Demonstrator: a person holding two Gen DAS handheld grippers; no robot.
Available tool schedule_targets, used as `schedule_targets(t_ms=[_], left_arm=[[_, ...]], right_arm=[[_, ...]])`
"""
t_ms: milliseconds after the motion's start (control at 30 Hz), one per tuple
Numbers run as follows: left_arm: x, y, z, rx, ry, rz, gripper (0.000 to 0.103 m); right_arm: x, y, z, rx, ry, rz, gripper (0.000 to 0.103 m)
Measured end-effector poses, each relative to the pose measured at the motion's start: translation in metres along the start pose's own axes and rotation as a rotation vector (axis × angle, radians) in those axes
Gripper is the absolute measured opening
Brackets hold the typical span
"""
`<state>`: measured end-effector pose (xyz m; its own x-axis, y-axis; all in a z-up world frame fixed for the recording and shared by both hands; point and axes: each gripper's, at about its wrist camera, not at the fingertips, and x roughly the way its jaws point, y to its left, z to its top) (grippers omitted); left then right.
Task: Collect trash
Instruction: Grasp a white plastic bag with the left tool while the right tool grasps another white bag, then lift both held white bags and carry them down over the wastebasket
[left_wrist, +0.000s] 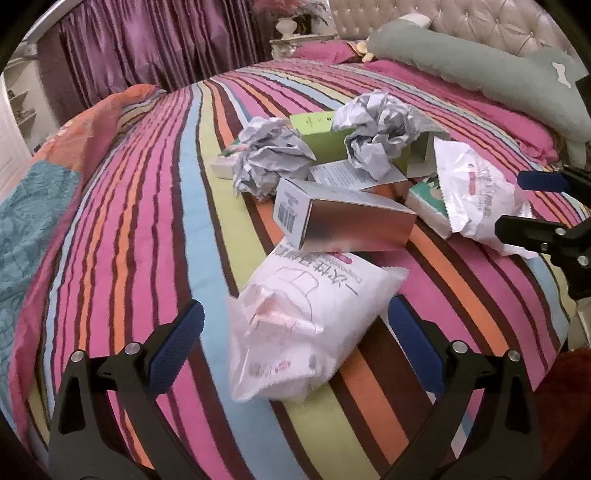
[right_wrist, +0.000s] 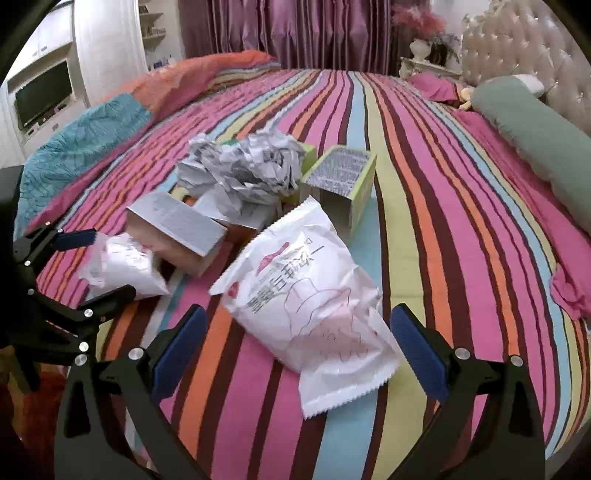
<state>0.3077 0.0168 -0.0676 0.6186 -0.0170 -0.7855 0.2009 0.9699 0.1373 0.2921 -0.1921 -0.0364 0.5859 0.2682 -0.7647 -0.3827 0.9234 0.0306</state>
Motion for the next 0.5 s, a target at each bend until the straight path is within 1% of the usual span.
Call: schedule_targets(t_ms=[133,200,267,333,367,400,433,467,500], left_arm=[[0.014,0.0,0.004,-0.019,0.023,0.001,0.097],[0.019,-0.001,0.005,-0.034,0.035,0.017,0.097],[0.024,-0.002,0.005,-0.042,0.037,0.023,0.097],[0.031,-0.005,0.003,-0.05,0.063,0.029,0.097],[0.035,-0.005,0.002,-0.057,0.084,0.025,0.095],[0.039,-0.005,0.0,-0.077,0.103,0.007,0.091],[0.037,-0.003,-0.002,-0.118,0.091,-0.027,0.081],[0.033,-0.001,-0.003,-0.14,0.081,-0.026,0.069],[0.031,-0.002,-0.005,-0.144,0.072,-0.013,0.059]], right_arm=[[0.016,-0.001,0.003,-0.012,0.033,-0.019,0.095],[0.022,-0.002,0.004,-0.002,0.048,-0.02,0.095],[0.026,-0.003,0.005,0.016,0.047,-0.027,0.095],[0.027,-0.005,0.006,0.044,0.036,-0.041,0.095],[0.027,-0.006,0.006,0.065,0.035,-0.041,0.095],[0.026,-0.007,0.005,0.09,0.034,-0.042,0.093],[0.025,-0.007,0.004,0.103,0.033,-0.046,0.089],[0.023,-0.007,0.002,0.111,0.029,-0.047,0.087],[0.019,-0.005,0.0,0.114,0.023,-0.055,0.081]])
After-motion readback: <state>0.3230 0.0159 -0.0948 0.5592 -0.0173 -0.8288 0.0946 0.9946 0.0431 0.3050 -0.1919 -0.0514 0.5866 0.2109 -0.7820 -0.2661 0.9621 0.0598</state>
